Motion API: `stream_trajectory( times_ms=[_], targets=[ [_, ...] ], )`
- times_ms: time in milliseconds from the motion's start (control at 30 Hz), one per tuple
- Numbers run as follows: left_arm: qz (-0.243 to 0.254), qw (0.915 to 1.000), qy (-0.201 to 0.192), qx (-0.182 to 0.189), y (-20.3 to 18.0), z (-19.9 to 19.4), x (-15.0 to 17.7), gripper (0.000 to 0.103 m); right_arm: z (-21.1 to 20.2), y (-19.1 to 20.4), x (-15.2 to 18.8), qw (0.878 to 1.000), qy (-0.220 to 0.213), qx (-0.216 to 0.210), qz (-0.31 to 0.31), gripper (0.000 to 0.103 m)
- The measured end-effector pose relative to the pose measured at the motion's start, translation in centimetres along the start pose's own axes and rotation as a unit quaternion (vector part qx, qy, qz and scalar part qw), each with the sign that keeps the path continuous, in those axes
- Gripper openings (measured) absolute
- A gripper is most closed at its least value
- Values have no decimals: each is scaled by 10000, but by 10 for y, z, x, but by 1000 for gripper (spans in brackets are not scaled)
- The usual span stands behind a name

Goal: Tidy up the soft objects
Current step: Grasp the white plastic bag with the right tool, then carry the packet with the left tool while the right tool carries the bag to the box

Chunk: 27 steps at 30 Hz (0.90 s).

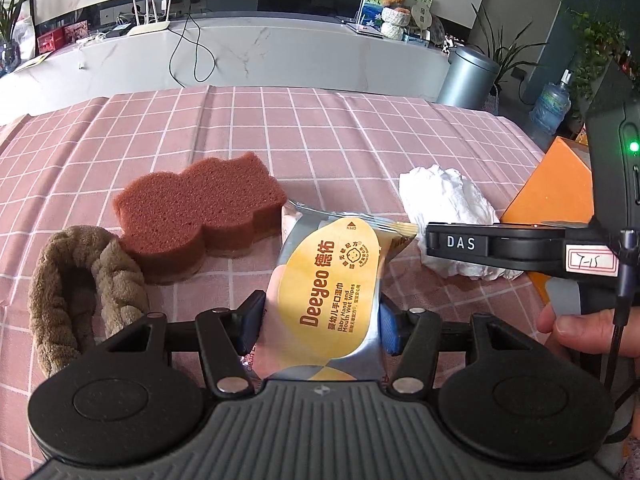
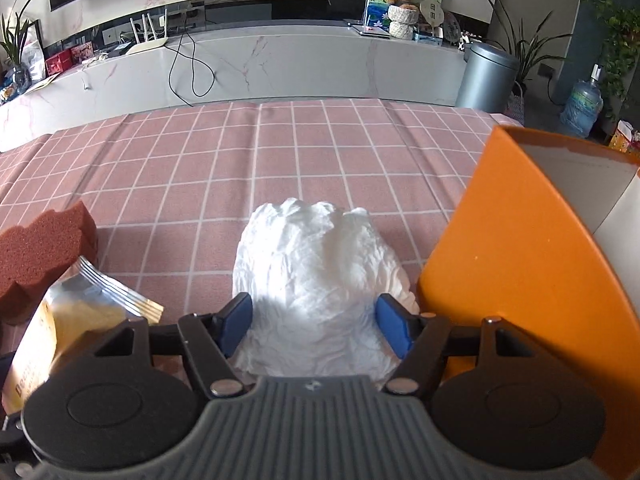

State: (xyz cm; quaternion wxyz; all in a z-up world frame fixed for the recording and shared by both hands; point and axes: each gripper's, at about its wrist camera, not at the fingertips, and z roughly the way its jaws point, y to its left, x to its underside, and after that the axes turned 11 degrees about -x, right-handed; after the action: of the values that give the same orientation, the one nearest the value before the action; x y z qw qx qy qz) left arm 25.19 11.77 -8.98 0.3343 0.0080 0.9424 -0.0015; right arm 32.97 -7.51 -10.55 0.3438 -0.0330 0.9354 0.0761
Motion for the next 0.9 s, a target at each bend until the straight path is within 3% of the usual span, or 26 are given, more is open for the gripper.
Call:
stream_trajectory(
  times_ms=[133,267,667,900],
  targets=[
    [-48,10000,-8,-34,-1,0,1,65,-5,-7,2,10000,-5,31,-31,36],
    [-45,9999,-12,-126,-6,-3,1,64,-11,-6,4,9996,0,-70,-285,20],
    [-539,9984,-106,-163,-4,-28,11,63,-76,10,25,9938,-346,-853,-621,17],
    [-793,9960,-394,-148,-5,-64,15,62,-127,7,27,9860,-705,-1345,-682,17]
  ],
)
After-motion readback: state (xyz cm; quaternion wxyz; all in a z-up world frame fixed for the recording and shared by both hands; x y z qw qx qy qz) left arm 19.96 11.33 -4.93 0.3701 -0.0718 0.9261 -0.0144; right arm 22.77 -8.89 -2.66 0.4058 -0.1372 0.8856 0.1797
